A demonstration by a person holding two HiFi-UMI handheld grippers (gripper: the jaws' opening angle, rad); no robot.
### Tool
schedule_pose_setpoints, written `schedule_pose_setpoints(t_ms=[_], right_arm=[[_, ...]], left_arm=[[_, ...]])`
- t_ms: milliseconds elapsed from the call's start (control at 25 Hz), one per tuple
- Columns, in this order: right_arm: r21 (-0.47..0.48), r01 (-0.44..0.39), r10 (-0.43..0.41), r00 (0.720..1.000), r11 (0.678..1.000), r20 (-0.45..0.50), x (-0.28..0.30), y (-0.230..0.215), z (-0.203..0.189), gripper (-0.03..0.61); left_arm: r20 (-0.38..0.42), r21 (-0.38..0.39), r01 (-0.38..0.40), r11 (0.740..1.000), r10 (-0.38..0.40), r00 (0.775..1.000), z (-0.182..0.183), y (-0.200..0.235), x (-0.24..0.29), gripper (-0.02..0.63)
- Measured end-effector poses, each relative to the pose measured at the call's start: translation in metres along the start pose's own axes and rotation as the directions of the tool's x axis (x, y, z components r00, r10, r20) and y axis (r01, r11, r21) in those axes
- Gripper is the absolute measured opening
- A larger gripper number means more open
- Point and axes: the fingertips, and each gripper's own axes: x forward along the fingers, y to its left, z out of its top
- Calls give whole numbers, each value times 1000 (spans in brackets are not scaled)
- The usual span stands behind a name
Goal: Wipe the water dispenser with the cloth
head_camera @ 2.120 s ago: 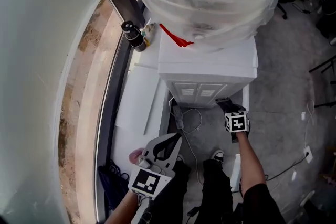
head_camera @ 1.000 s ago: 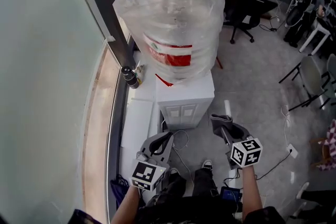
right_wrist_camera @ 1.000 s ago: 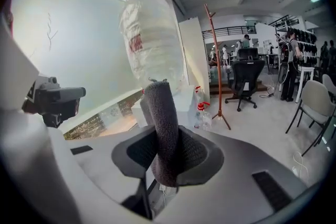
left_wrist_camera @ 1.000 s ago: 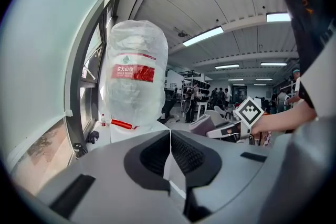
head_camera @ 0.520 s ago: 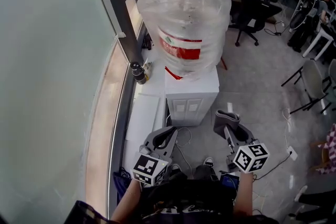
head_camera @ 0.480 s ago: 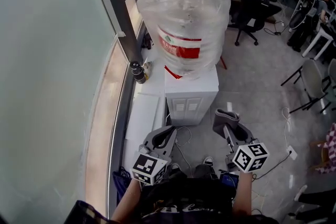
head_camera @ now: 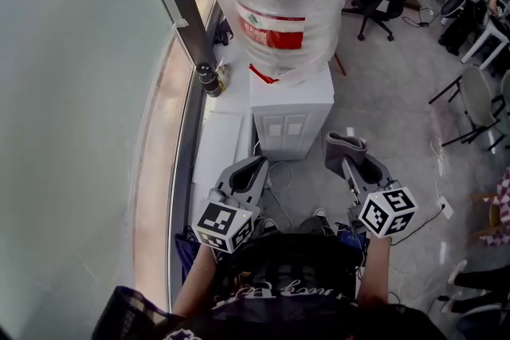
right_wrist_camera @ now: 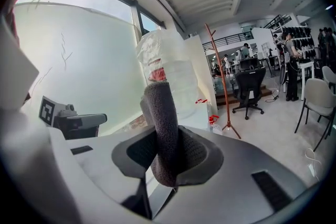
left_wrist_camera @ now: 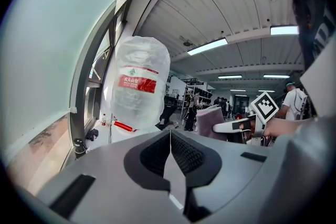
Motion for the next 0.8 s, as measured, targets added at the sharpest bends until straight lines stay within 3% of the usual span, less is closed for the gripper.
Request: schedule_pose_setpoints(t_ms=[800], right_arm=[[-34,54,-54,999,998,3,-23,-19,-1,106]], left_arm=[[-7,26,32,999,-32,999,-7,-22,3,20]])
